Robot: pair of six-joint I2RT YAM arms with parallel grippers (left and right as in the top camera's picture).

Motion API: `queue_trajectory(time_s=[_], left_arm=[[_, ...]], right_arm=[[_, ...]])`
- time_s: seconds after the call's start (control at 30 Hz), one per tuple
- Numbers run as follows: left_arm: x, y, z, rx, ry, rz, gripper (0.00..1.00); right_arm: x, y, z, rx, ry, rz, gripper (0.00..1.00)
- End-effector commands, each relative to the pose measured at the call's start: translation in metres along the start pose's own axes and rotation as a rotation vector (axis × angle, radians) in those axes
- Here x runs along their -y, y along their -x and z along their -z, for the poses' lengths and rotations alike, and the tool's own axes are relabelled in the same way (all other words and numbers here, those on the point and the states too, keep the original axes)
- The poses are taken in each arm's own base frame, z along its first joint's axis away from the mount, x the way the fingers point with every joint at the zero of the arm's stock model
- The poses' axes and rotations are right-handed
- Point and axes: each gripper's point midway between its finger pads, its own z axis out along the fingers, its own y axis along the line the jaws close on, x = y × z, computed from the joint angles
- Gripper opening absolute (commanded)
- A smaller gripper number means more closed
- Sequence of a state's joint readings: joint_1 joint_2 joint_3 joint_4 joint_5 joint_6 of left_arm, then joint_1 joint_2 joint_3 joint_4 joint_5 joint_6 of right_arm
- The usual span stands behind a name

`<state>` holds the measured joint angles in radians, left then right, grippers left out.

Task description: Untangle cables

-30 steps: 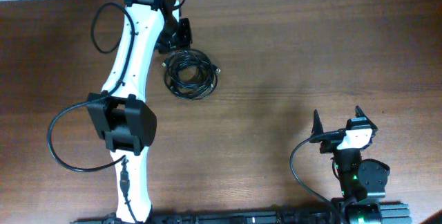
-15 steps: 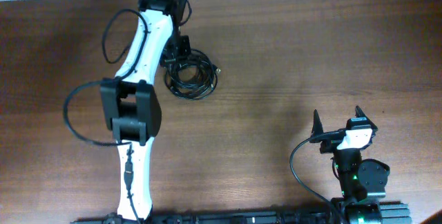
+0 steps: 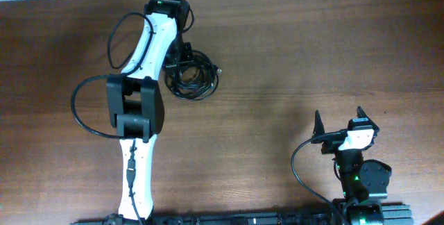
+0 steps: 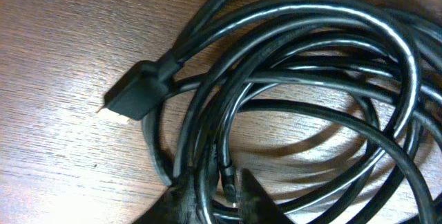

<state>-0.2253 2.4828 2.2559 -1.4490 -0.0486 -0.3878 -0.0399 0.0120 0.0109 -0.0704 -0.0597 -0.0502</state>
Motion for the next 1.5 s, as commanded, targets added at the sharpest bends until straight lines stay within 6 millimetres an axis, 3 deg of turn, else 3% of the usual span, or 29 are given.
queue_trajectory(time_s=[0.0,0.13,0.3,0.4,0.53,0.67,0.77,0.83,1.03,1.27,1.47], left_arm=[[-0.001,-0.001,-0.006,-0.015,0.003,0.011,0.28],[-0.002,0.0,-0.007,-0.017,0.003,0.013,0.27],[-0.001,-0.001,-0.006,-0.017,0.001,0.011,0.0],[0.0,0.001,-0.002,-0.011,-0.004,0.012,0.0],[0.0,0.002,0.026,0.011,-0.019,0.013,0.0],[0.021,-0.003,0.086,0.048,-0.188,0.009,0.0],[0.05,-0.004,0.133,0.127,-0.398,-0.103,0.0],[0.059,-0.007,0.163,0.177,-0.489,-0.123,0.0],[0.049,-0.023,0.227,0.318,-0.552,-0.144,0.0],[0.016,-0.042,0.303,0.517,-0.617,-0.13,0.0],[0.016,-0.062,0.4,0.778,-0.861,-0.248,0.0]], right_arm=[[0.0,-0.003,0.0,-0.005,-0.001,-0.002,0.98],[0.0,-0.003,0.0,-0.005,-0.001,-0.002,0.98],[0.0,-0.003,0.0,-0.005,-0.001,-0.002,0.98],[0.0,-0.003,0.0,-0.005,-0.001,-0.002,0.98],[0.0,-0.003,0.0,-0.005,-0.001,-0.002,0.98],[0.0,-0.003,0.0,-0.005,-0.001,-0.002,0.98],[0.0,-0.003,0.0,-0.005,-0.001,-0.002,0.98],[0.0,-0.003,0.0,-0.005,-0.001,-0.002,0.98],[0.0,-0.003,0.0,-0.005,-0.001,-0.002,0.98],[0.0,-0.003,0.0,-0.005,-0.001,-0.002,0.98],[0.0,-0.003,0.0,-0.005,-0.001,-0.002,0.98]])
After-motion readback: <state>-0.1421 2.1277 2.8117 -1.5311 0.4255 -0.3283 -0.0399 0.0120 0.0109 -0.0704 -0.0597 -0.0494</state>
